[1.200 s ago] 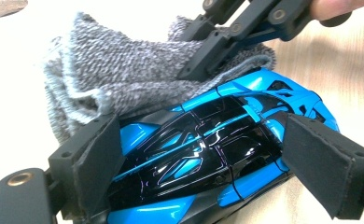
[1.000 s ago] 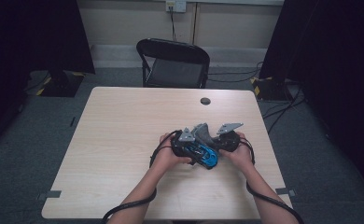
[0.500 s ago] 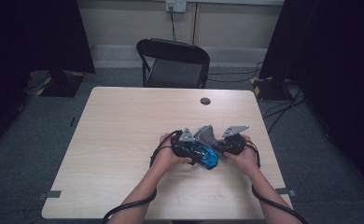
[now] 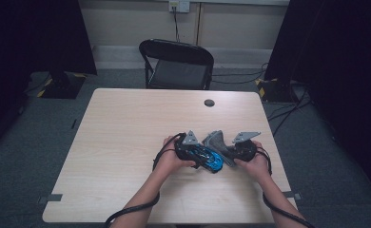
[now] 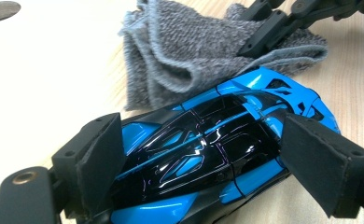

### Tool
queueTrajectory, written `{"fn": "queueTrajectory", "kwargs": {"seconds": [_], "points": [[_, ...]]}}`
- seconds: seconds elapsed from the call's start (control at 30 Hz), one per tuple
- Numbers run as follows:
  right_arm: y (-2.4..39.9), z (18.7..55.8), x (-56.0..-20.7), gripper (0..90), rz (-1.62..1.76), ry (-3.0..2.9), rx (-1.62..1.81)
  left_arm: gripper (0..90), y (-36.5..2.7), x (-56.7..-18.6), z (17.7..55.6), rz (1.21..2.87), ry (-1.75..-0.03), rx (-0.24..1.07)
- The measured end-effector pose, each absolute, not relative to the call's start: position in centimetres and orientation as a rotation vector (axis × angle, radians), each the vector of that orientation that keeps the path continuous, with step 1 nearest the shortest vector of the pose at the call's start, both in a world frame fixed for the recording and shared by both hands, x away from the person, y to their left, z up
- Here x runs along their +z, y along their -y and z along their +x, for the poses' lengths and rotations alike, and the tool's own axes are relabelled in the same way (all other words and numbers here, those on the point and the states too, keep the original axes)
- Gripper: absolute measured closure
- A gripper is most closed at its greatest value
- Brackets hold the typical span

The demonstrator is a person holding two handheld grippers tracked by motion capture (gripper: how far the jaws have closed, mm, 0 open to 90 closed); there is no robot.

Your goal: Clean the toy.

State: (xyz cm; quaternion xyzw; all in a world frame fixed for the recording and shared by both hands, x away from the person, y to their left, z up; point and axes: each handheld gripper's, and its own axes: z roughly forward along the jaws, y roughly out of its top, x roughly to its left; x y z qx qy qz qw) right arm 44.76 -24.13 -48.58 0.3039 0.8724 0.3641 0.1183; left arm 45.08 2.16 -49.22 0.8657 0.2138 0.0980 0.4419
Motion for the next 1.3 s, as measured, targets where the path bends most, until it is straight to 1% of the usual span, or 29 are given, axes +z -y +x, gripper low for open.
{"fn": "queueTrajectory", "kwargs": {"seconds": [0.57, 1.3], "points": [[26.4, 43.1, -48.3, 80.0, 0.927, -2.557, 1.054, 13.7, -2.0, -49.2, 45.0, 2.147, -0.532, 0.235], [30.5, 39.6, -48.1, 80.4, 1.028, -2.539, 1.117, 13.9, -2.2, -49.2, 45.1, 2.151, -0.524, 0.244]]}}
